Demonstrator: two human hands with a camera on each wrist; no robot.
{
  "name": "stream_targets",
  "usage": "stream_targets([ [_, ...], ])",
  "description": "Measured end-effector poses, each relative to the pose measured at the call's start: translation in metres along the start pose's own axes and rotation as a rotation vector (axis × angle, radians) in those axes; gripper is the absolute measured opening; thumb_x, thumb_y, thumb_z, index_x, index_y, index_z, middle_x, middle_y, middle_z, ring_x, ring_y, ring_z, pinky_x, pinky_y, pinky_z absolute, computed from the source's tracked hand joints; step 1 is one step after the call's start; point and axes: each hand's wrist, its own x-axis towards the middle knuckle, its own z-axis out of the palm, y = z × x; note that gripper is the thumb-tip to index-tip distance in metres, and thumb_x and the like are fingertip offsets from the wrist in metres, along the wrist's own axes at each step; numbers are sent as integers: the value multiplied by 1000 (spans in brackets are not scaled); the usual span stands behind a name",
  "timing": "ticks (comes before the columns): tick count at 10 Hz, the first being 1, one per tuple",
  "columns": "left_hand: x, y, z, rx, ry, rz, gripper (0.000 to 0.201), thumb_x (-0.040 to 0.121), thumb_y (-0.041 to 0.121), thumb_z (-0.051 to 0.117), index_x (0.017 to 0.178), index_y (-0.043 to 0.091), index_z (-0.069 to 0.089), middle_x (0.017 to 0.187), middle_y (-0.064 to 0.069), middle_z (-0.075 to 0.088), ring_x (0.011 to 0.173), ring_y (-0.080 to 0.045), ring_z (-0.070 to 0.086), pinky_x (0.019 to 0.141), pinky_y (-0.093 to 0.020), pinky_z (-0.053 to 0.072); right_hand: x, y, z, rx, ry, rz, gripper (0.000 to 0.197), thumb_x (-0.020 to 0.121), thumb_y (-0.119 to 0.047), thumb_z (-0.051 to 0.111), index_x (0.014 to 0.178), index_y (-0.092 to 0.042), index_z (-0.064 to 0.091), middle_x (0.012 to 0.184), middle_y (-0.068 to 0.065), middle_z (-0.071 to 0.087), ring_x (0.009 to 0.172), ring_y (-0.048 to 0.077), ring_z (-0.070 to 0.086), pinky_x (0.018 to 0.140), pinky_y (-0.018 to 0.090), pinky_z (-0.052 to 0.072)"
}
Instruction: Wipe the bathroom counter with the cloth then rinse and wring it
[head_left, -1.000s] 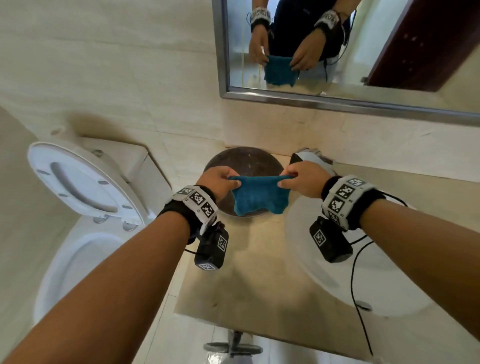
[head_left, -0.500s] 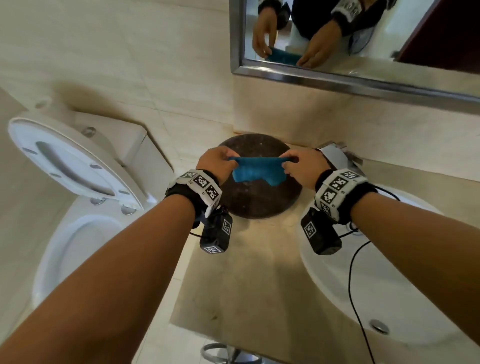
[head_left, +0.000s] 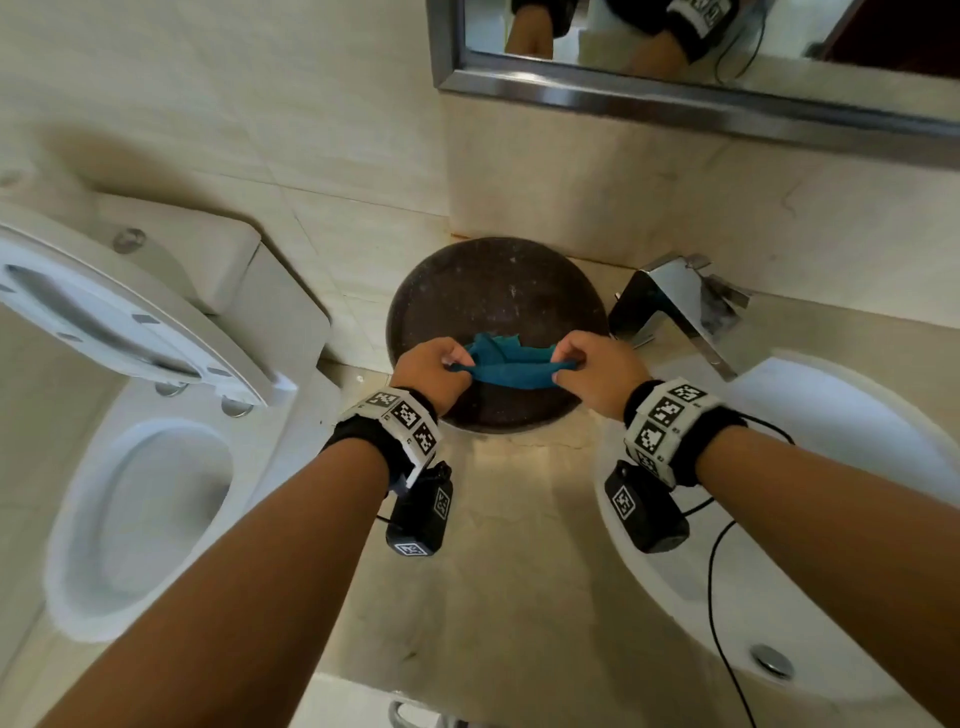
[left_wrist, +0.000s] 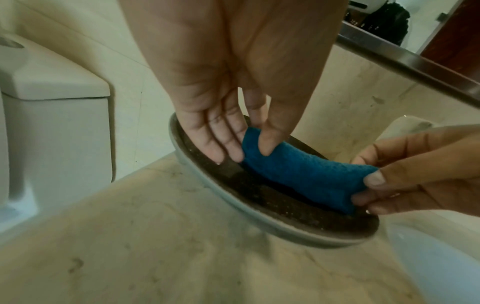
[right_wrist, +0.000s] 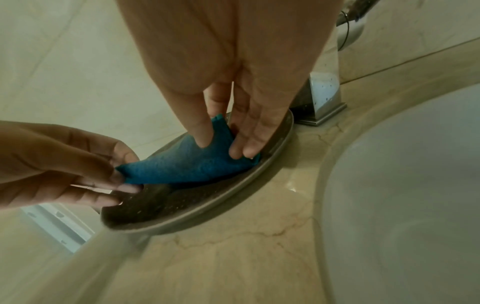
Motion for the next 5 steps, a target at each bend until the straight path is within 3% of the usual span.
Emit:
stream_targets([
  [2,-9,-5,-3,143,-41,15,15,78,6,64,88,16,68,97,2,65,89,-12,57,79,-16,39,-12,0,11,-28,-57,8,14,85,-20,65,97,-13,62,87,-3,57,83,12,52,77,23,40],
  [3,-14,-7,-6,200,-91,7,21,79,6,64,96,16,71,106,3,68,100,-15,60,84,-16,39,-19,-1,16,-67,-108,6,16,85,-23,65,98,-14,64,84,-6,56,82,10,52,74,20,37],
  [5,-25,-11,-8,219,-116,13,27,83,12,60,107,22,68,116,1,65,107,-18,59,96,-25,43,-24,-4,21,-54,-156,38,24,88,-26,62,107,-12,67,111,2,67,104,15,59,89,21,41],
])
